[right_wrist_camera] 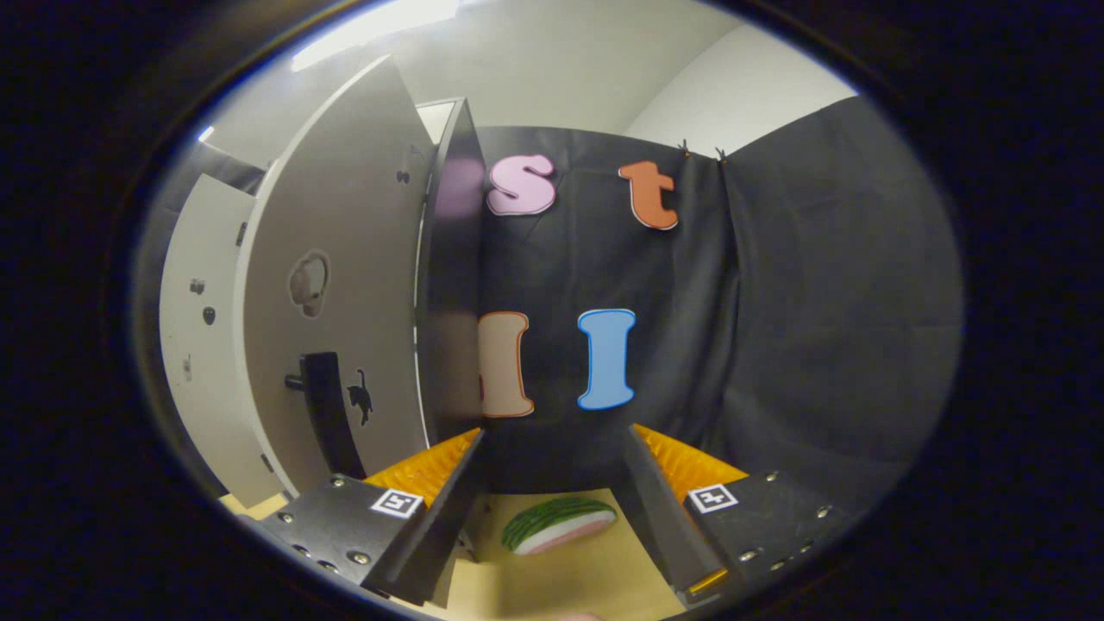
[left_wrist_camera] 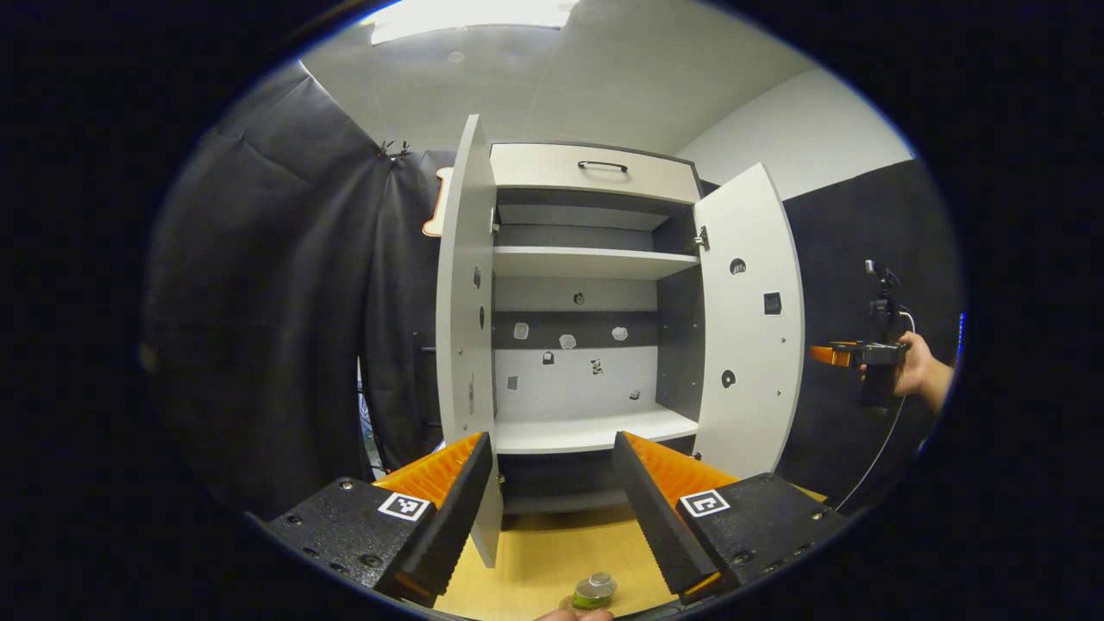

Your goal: Grasp the bottle in the cabinet with the left hand and place it on the coaster, then close the right door with the right hand and the left door with the left hand.

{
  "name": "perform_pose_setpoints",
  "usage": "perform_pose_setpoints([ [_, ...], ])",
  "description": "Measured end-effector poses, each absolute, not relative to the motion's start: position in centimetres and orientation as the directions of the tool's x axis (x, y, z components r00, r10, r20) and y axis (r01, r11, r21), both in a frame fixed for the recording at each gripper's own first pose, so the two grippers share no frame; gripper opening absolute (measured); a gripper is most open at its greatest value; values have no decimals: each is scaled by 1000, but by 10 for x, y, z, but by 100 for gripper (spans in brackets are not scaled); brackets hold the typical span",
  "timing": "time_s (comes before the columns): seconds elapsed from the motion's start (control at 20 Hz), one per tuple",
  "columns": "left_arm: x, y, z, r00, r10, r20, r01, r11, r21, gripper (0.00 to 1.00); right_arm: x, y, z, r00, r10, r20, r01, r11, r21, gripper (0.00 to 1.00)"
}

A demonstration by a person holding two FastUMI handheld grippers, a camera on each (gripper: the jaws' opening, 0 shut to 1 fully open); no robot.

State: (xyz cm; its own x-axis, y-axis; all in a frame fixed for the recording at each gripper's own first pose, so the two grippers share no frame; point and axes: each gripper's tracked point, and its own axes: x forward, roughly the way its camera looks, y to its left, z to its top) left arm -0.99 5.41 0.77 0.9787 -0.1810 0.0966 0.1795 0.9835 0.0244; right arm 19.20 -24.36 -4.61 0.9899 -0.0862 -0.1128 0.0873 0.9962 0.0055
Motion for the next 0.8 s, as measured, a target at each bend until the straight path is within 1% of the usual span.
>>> perform_pose_setpoints([
  [0.05,-11,53,6,979,-183,95,181,983,24,90,197,-232,-47,991,-67,-112,67,998,-6,96],
  [0.1,-11,52,5,978,-185,95,184,983,21,90,200,-216,-47,994,-33,-106,31,999,-20,94],
  [0.15,-12,52,3,978,-189,91,188,982,19,92,202,-198,-48,994,13,-106,-16,999,-32,96],
  [0.2,-12,51,1,978,-192,87,191,981,18,92,203,-179,-49,993,44,-107,-49,998,-50,96],
  [0.25,-12,52,-1,978,-189,84,188,982,16,90,214,-174,-50,995,48,-91,-55,996,-73,98],
  [0.3,-13,52,-2,979,-186,83,186,983,14,90,205,-165,-48,994,50,-97,-58,995,-81,87],
  [0.35,-13,51,-3,979,-185,82,184,983,12,90,197,-159,-50,993,57,-107,-64,996,-57,82],
  [0.45,-10,48,-4,978,-191,80,192,981,-1,90,193,-145,-57,989,68,-134,-69,998,-1,85],
  [0.55,-2,45,-4,978,-194,76,196,981,-13,90,193,-132,-58,989,61,-137,-59,998,18,86],
  [0.6,1,43,-3,977,-198,76,200,980,-19,90,192,-128,-57,990,56,-131,-55,998,11,82],
  [0.75,2,42,-2,975,-211,78,213,977,-29,90,192,-111,-59,991,50,-121,-48,999,17,82],
  [0.8,2,43,-2,974,-214,77,217,976,-28,90,194,-112,-59,991,31,-127,-28,999,24,86],
])
